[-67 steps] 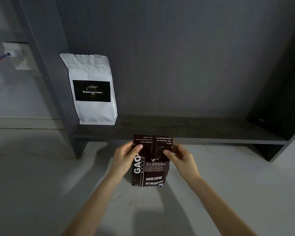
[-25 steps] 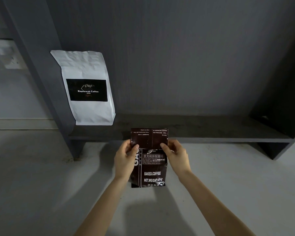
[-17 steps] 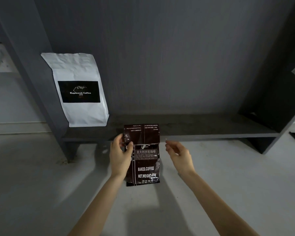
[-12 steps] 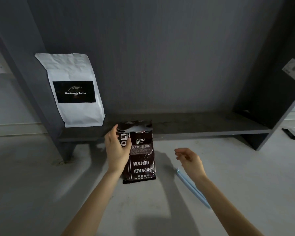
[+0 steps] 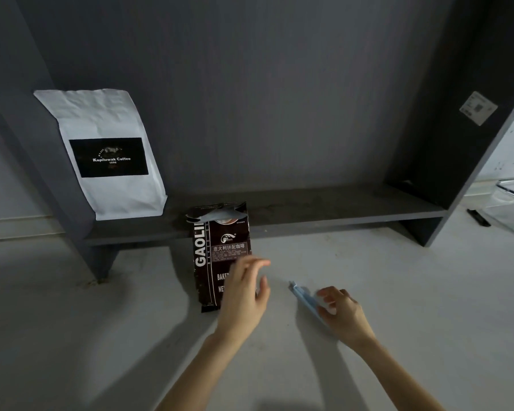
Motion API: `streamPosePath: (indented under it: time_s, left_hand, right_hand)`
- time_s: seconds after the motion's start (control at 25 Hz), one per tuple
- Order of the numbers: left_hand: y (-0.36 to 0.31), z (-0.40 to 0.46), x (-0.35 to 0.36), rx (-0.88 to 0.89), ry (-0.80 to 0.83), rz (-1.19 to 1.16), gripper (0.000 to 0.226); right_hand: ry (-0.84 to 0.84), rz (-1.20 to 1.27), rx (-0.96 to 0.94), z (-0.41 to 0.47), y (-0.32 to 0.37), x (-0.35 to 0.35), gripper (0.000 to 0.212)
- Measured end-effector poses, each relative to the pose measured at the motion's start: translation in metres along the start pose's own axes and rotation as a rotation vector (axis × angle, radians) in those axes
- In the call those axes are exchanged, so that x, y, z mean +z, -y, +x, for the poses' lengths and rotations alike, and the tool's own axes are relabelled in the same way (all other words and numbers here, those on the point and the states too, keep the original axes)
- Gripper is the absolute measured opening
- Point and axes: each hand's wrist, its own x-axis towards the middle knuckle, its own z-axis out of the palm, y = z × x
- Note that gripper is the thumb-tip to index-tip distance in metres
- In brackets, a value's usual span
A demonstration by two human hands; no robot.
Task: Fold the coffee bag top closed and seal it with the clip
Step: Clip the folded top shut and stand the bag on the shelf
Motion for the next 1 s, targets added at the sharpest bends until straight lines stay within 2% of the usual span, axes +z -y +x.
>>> streamPosePath:
  time_s: [0.12,0.2,0.32,0.44,0.52,0.76,1.0]
  left_hand:
    - [0.0,-0.008,0.025,-0.022,0.274,-0.027,0.023]
    - [0.004,-0.013,0.04,-0.087,0.4,0.01,0.022]
    - [0.009,-0.019,0.054,-0.181,0.524,0.09,0.024]
    - [0.007,-0.019,0.06,-0.198,0.591,0.133,0.022]
    - [0.005,-0.016,0.062,-0.207,0.582,0.087,0.021]
    - [0.001,-0.004,0.046,-0.418,0.414,-0.286,0.03]
    - [-0.014,0.02,-0.003,-0.357,0.234,-0.609,0.016]
  right_hand:
    - [0.021,-0.082,0.029,-0.003,-0.002,0.001,0.029]
    - [0.034,-0.121,0.047,-0.004,0.0,0.002,0.025]
    - [0.078,-0.19,0.049,-0.009,0.003,0.006,0.022]
    - [0.046,-0.147,0.045,-0.014,0.006,0.01,0.025]
    - [0.021,-0.081,0.028,-0.017,0.009,0.013,0.025]
    - [-0.135,0.178,-0.064,-0.021,0.023,0.005,0.023]
    - [-0.194,0.254,-0.274,-0.023,0.052,-0.011,0.024]
